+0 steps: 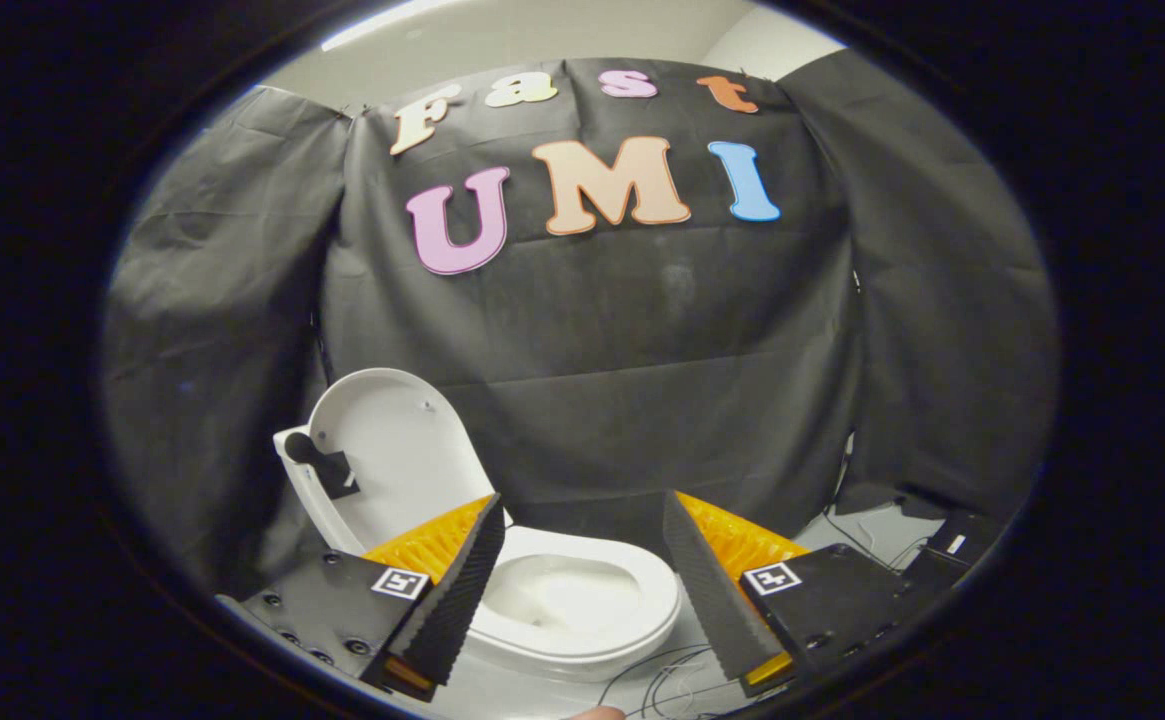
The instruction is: Open the toilet lid.
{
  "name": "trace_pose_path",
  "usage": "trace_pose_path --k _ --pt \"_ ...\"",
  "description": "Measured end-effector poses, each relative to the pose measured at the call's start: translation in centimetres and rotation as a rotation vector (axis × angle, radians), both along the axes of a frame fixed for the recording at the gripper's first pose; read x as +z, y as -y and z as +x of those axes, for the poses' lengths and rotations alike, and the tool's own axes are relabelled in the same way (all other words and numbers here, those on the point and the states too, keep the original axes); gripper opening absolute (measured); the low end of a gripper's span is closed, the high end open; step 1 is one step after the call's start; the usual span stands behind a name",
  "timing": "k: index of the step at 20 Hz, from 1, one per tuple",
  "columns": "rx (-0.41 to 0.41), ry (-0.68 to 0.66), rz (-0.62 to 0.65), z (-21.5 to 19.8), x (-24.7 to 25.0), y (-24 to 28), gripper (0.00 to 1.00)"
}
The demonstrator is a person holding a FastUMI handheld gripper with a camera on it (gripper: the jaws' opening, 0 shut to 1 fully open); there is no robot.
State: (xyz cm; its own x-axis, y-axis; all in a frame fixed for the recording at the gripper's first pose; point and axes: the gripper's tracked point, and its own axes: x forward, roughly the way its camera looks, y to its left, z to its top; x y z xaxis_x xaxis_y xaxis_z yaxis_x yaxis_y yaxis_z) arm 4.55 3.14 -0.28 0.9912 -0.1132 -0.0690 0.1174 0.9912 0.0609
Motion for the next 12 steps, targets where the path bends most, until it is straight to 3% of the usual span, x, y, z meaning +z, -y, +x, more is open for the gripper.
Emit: trace_pose_path --k 5,12 --pt "0.037 0.082 -0.036 0.6 2.5 -0.8 0.98" --pt "0.035 0.043 -0.052 1.6 0.7 0.9 0.98"
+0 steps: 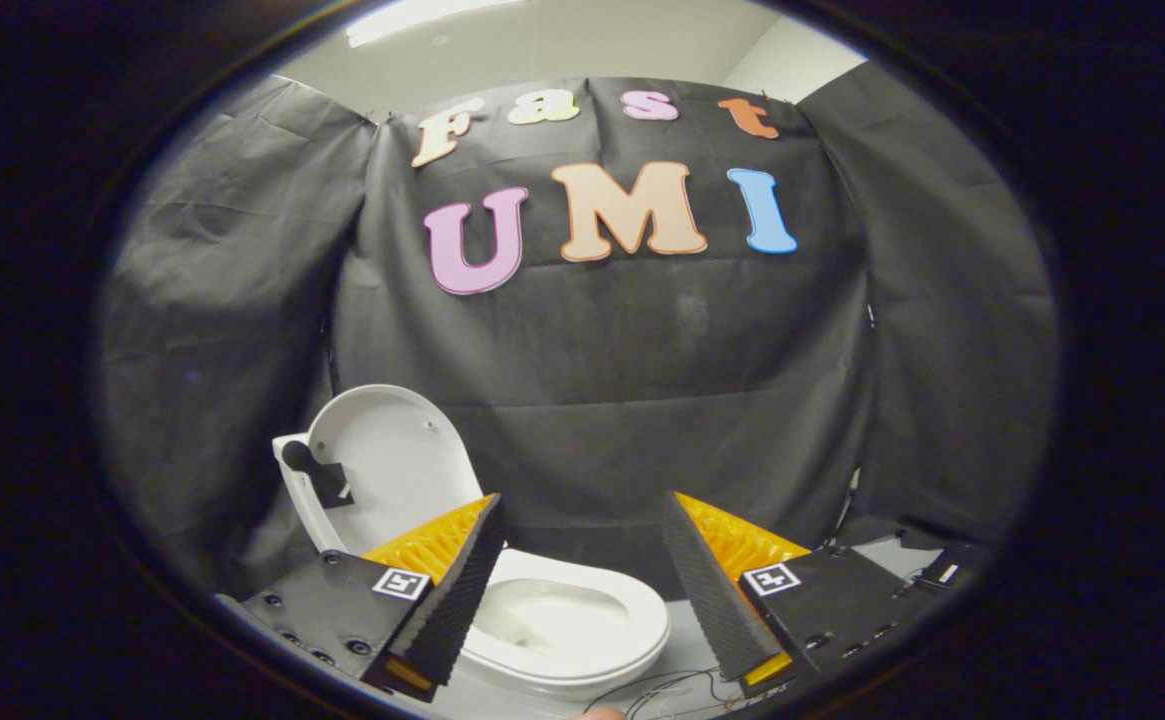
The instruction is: Open the toilet lid.
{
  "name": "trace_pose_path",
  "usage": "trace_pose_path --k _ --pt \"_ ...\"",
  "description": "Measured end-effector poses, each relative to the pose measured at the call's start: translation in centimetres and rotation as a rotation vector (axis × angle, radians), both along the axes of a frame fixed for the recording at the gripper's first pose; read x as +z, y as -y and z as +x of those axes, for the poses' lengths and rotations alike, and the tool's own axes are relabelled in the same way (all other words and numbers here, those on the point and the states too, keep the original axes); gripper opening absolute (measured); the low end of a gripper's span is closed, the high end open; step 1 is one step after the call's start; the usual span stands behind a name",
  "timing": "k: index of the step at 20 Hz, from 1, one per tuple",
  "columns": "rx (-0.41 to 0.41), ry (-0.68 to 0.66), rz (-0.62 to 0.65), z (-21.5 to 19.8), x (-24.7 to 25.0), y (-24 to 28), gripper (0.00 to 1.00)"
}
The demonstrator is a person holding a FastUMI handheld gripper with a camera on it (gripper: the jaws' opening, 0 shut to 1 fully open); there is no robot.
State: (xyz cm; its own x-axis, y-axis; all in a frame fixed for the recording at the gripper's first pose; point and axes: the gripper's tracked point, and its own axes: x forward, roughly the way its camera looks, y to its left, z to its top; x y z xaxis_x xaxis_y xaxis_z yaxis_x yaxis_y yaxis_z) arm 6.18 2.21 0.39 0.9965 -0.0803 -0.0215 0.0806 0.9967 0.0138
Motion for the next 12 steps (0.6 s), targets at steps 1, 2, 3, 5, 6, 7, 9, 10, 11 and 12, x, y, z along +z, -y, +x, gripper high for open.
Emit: trace_pose_path --k 1,2,3,5,6,7,9,10,11,12 --pt "-0.001 -0.014 -0.01 0.0 -0.2 0.1 0.98" --pt "0.002 -0.019 -0.017 -0.1 -0.1 0.1 0.98" --pt "0.012 -0.018 -0.02 -0.2 0.3 -0.1 0.98" --pt "0.009 -0.008 -0.036 -0.2 1.0 0.0 0.98" --pt "0.007 0.0 -0.043 -0.4 1.5 0.0 0.98" --pt "0.006 0.014 -0.047 -0.5 1.9 0.0 0.98" --pt "-0.006 0.039 -0.045 -0.7 2.6 0.5 0.98" --pt "-0.011 0.046 -0.038 -0.8 2.7 0.6 0.98" --pt "-0.013 0.047 -0.031 -0.8 2.5 0.7 0.98" --pt "-0.014 0.047 -0.026 -0.8 2.4 0.7 0.98"
